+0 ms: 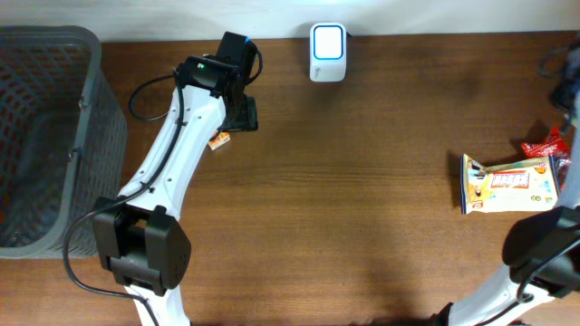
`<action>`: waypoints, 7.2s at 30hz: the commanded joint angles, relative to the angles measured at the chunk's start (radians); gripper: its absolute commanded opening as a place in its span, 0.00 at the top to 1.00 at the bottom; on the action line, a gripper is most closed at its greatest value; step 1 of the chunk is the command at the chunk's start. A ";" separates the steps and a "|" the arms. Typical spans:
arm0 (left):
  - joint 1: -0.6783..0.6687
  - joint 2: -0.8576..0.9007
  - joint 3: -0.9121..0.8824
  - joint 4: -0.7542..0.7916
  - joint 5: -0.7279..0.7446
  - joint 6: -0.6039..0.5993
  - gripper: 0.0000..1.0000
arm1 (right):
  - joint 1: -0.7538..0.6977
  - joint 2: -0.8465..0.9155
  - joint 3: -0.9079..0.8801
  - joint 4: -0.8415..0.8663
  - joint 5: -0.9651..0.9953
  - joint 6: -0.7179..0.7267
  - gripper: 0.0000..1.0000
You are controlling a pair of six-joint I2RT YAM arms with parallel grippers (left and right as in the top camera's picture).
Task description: Scan the item barcode
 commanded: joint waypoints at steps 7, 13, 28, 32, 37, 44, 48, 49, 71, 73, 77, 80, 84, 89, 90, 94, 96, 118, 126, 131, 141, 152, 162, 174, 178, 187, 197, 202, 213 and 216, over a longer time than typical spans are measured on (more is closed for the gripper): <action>0.003 -0.007 0.004 0.003 0.063 0.000 0.01 | -0.091 -0.003 -0.190 0.000 -0.167 0.148 0.53; 0.003 -0.007 0.004 0.003 0.067 0.000 0.01 | -0.088 -0.013 -0.195 -0.005 -0.168 0.144 0.21; 0.020 -0.002 -0.001 0.050 0.023 0.000 0.09 | -0.024 -0.086 -0.049 -0.106 -0.869 0.136 0.02; 0.080 0.010 -0.001 0.060 0.028 0.000 0.07 | 0.080 -0.084 -0.049 -0.106 -0.858 0.129 0.02; 0.123 0.074 -0.001 0.071 0.150 0.000 0.09 | 0.172 -0.084 -0.049 -0.106 -0.858 0.129 0.02; 0.080 0.180 -0.001 0.194 0.184 0.001 0.12 | 0.206 -0.084 -0.049 -0.106 -0.858 0.129 0.02; 0.074 0.212 -0.001 0.283 0.169 0.000 0.25 | 0.206 -0.084 -0.049 -0.106 -0.858 0.129 0.01; 0.079 0.223 -0.001 0.308 0.171 0.000 0.25 | 0.205 -0.084 -0.049 -0.105 -0.858 0.129 0.02; 0.053 0.371 -0.001 0.297 0.409 0.131 0.40 | 0.205 -0.084 -0.049 -0.105 -0.859 0.129 0.02; 0.024 0.371 -0.001 0.290 0.508 0.190 0.41 | 0.205 -0.084 -0.049 -0.105 -0.858 0.129 0.01; -0.051 0.370 -0.001 0.252 0.666 0.269 0.41 | 0.205 -0.084 -0.049 -0.105 -0.858 0.129 0.02; -0.100 0.370 0.000 0.221 0.732 0.316 0.40 | 0.205 -0.084 -0.049 -0.105 -0.858 0.129 0.02; -0.147 0.359 0.076 0.157 0.721 0.326 0.34 | 0.205 -0.084 -0.049 -0.105 -0.858 0.129 0.02; -0.127 0.329 0.347 -0.021 0.632 0.325 0.31 | 0.205 -0.084 -0.049 -0.105 -0.859 0.129 0.02; -0.117 0.325 0.394 -0.051 0.607 0.325 0.31 | 0.205 -0.084 -0.049 -0.105 -0.858 0.129 0.01; -0.071 0.321 0.513 -0.179 0.437 0.273 0.32 | 0.205 -0.084 -0.049 -0.105 -0.858 0.129 0.02; -0.056 0.322 0.500 -0.222 0.393 0.230 0.37 | 0.206 -0.084 -0.049 -0.105 -0.859 0.129 0.02; -0.090 0.323 0.017 0.020 0.591 0.164 1.00 | 0.205 -0.084 -0.049 -0.106 -0.858 0.129 0.02; -0.090 0.323 -0.087 0.148 0.471 0.081 1.00 | 0.205 -0.084 -0.049 -0.105 -0.858 0.129 0.02; -0.090 0.323 -0.097 0.156 0.281 0.058 1.00 | 0.205 -0.084 -0.049 -0.105 -0.858 0.129 0.02; -0.090 0.322 -0.096 0.156 0.193 -0.005 1.00 | 0.205 -0.084 -0.049 -0.105 -0.859 0.129 0.02; -0.089 0.188 -0.035 0.146 0.257 -0.004 1.00 | 0.205 -0.084 -0.049 -0.105 -0.858 0.129 0.02; -0.090 0.209 -0.087 0.199 0.237 -0.029 1.00 | 0.205 -0.084 -0.049 -0.105 -0.859 0.129 0.02; -0.090 0.211 -0.187 0.266 0.192 -0.072 1.00 | 0.205 -0.084 -0.049 -0.105 -0.858 0.129 0.01; -0.090 0.211 -0.204 0.274 0.176 -0.072 1.00 | 0.205 -0.084 -0.049 -0.106 -0.858 0.129 0.02; -0.090 0.213 -0.246 0.318 0.158 -0.072 1.00 | 0.205 -0.084 -0.049 -0.105 -0.859 0.129 0.02; -0.089 0.213 -0.288 0.345 0.137 -0.072 1.00 | 0.205 -0.084 -0.049 -0.105 -0.858 0.129 0.02; -0.082 0.212 -0.266 0.320 0.140 -0.071 1.00 | 0.205 -0.084 -0.049 -0.105 -0.858 0.129 0.02; -0.081 0.198 -0.044 0.243 0.370 -0.048 1.00 | 0.205 -0.084 -0.049 -0.105 -0.858 0.129 0.02; -0.081 0.206 -0.057 0.245 0.357 -0.048 1.00 | 0.205 -0.084 -0.049 -0.105 -0.858 0.129 0.01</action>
